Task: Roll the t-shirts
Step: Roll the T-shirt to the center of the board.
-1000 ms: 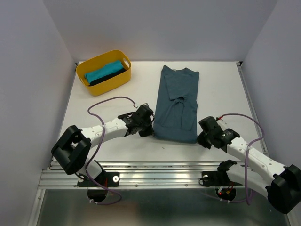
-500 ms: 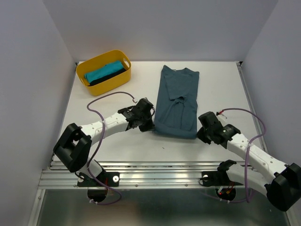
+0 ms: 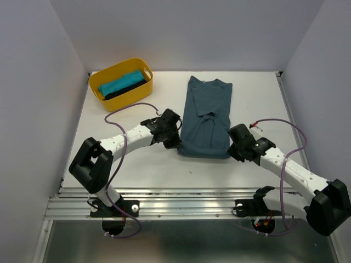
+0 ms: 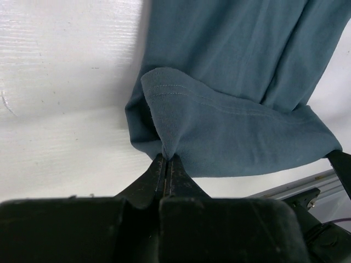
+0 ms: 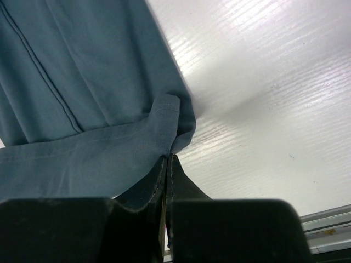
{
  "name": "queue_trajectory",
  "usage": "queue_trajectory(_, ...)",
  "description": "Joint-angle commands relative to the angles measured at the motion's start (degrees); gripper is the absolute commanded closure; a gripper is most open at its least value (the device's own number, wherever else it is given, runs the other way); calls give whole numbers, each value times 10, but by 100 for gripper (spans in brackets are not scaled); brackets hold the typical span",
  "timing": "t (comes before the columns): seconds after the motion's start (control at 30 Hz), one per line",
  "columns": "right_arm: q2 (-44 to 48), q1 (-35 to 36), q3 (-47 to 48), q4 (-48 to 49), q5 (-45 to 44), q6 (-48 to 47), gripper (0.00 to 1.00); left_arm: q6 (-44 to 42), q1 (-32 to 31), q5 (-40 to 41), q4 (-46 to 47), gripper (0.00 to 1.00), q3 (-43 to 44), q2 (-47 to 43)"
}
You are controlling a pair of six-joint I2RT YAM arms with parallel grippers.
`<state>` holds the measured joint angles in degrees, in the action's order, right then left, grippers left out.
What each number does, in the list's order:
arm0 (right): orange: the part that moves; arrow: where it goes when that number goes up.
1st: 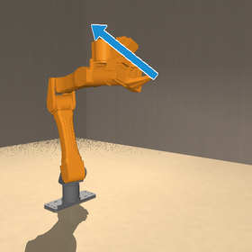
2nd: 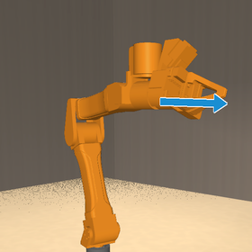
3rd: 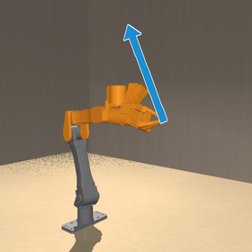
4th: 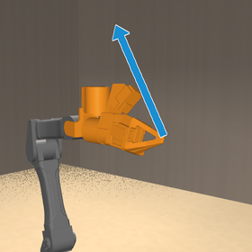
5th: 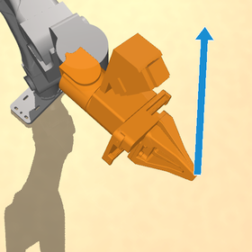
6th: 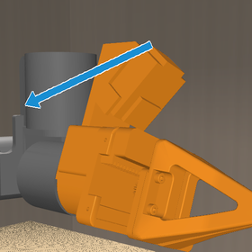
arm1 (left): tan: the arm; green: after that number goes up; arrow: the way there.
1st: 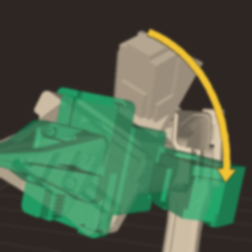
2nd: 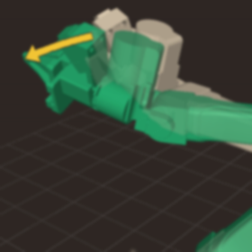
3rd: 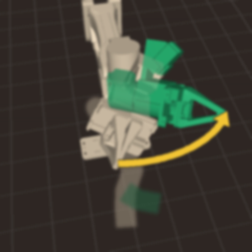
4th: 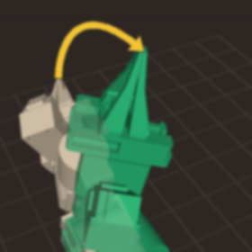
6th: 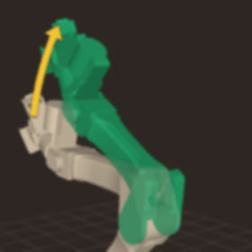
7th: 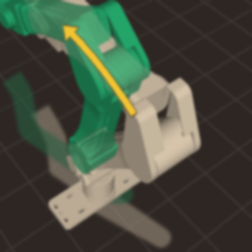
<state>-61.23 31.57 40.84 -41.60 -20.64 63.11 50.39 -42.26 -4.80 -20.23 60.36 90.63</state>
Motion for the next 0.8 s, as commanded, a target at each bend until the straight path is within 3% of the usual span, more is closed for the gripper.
queue_trajectory(0.0, -19, 3, 44, 3, -43, -17, 99, -13, 7, 1, -10, 100, 29, 7)
queue_trajectory(0.77, -163, -55, 110, 73, -51, -109, 97, -64, 40, 42, -1, 100, 108, 113)
